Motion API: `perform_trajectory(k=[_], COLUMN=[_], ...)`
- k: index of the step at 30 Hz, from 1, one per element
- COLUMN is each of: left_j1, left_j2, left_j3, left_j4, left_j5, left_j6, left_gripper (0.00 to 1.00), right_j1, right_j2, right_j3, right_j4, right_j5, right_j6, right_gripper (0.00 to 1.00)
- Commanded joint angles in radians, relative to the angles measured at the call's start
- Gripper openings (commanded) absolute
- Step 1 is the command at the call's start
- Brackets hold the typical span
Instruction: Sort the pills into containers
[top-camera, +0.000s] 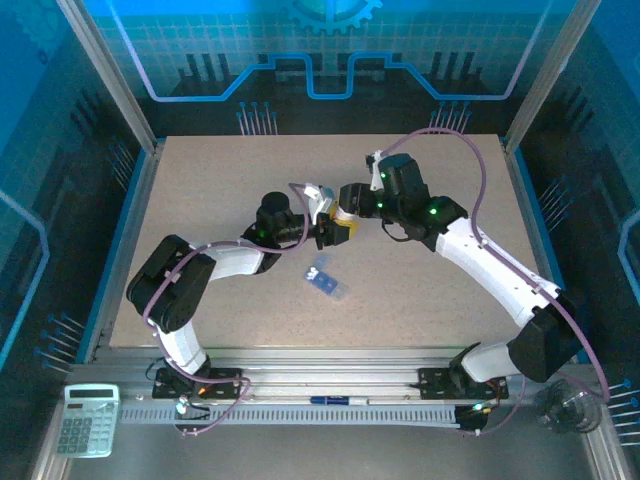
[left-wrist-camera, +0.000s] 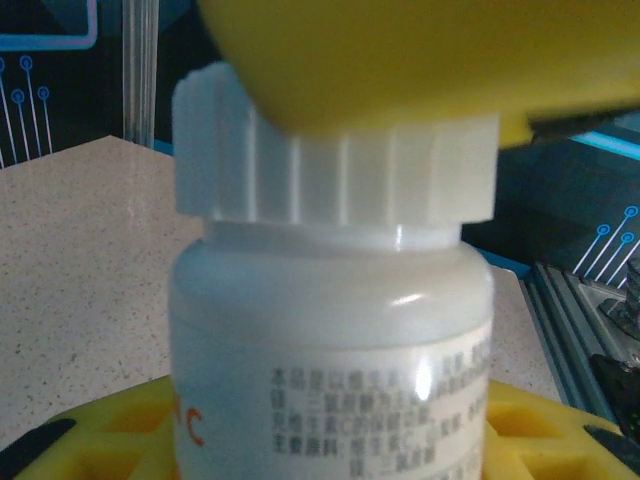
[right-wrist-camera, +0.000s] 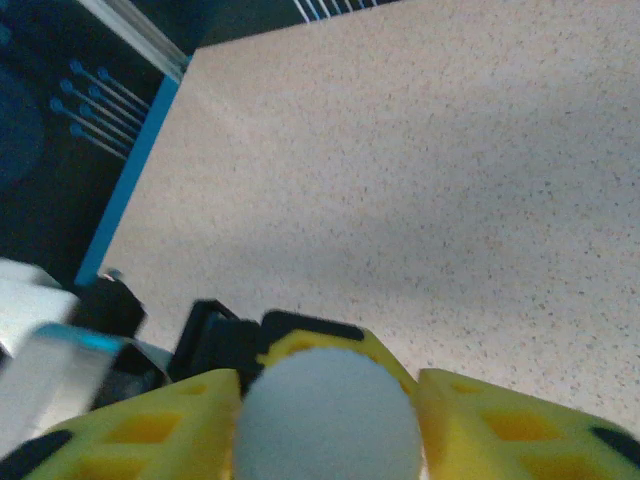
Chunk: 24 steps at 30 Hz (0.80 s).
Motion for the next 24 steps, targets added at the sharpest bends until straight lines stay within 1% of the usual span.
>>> perform_trajectory(k=[1,5,7,11,14,16,18,22,24], left_j1=[0.002,0.003,0.002,0.003,0.002,0.003,0.002,0.003,0.003], left_j2=[-0.017,-0.018,-0.024,-0.033,-0.035,-0.035,-0.035,-0.039,-0.041], left_j3=[0.012,0.010,0.009,0.011,0.015,0.021,0.024,0.028,0.029], left_j4=[0.089,0.093,0.082,0.056,0.044,0.037,0.033,0.027,0.021], left_j5=[-0.012,-0.010,-0.011,-0.006,-0.002,0.002,0.003,0.006,0.006], left_j6=[0.005,0.003,0.011,0.029,0.034,0.034,0.036,0.038,0.041], left_gripper=[0.00,0.00,0.00,0.00,0.00,0.00,0.00,0.00,0.00], right_j1=[-0.038,-0.081,-0.108,-0.171,-0.226,-0.239,-0.239,-0.229,-0.212], right_j2=[-0.029,-0.125,-0.166,-0.196,-0.146,-0.093,-0.041,0.037,0.054], right_j3=[0.001,-0.061,-0.090,-0.083,-0.009,0.067,0.133,0.204,0.218], right_j4=[-0.047,0.054,0.090,0.080,0.006,-0.073,-0.146,-0.205,-0.217], right_j5=[-0.072,-0.166,-0.213,-0.294,-0.417,-0.478,-0.510,-0.517,-0.484], right_j6=[-0.013,-0.078,-0.121,-0.214,-0.292,-0.347,-0.392,-0.428,-0.438], right_gripper=[0.59,0.74,0.78,0.84,0.84,0.84,0.84,0.84,0.83])
